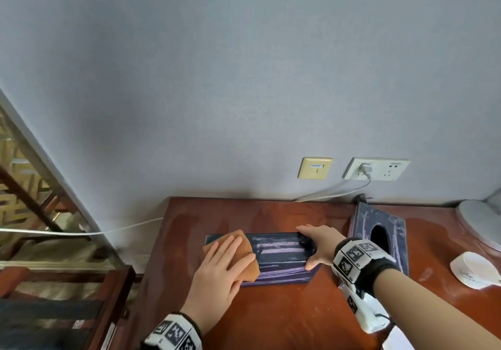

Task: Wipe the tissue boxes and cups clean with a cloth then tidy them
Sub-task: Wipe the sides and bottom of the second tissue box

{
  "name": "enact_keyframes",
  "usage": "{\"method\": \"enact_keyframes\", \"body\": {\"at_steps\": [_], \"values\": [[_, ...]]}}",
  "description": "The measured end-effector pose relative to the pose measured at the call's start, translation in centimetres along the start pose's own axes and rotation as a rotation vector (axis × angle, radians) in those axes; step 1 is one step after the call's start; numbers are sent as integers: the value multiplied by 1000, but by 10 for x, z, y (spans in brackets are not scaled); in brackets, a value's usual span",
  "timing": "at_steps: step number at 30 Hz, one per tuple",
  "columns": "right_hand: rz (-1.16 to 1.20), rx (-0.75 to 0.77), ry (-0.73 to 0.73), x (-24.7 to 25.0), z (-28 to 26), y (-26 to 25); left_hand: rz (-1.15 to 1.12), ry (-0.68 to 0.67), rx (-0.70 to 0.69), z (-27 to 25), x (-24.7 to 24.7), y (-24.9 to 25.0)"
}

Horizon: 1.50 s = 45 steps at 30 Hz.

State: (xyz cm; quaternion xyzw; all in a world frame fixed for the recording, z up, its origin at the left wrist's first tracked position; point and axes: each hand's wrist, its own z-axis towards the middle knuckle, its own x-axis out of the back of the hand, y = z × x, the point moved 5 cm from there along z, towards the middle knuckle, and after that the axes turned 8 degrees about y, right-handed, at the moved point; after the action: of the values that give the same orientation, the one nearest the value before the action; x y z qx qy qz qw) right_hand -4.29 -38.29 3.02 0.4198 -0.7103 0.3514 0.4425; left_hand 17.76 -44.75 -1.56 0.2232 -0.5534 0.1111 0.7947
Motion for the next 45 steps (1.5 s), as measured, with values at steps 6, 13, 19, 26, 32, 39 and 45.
{"method": "enact_keyframes", "body": {"at_steps": [6,13,19,26,32,39,45], "values": [[-11,-13,7,4,-3,-4,-177,220,2,-1,35,-15],[14,-27,5,4,-3,-2,-206,115,370,24,16,-20],[65,-29,22,3,-3,0,-92,-19,87,1,11,8],[84,-32,31,2,-4,1,-85,87,331,17,17,-32],[44,-21,19,4,-2,0,-61,-1,66,2,23,6],[49,-28,29,1,-5,0,-99,-21,153,55,20,13],[29,-13,21,0,-3,0,-144,-153,-186,33,-6,80]]}}
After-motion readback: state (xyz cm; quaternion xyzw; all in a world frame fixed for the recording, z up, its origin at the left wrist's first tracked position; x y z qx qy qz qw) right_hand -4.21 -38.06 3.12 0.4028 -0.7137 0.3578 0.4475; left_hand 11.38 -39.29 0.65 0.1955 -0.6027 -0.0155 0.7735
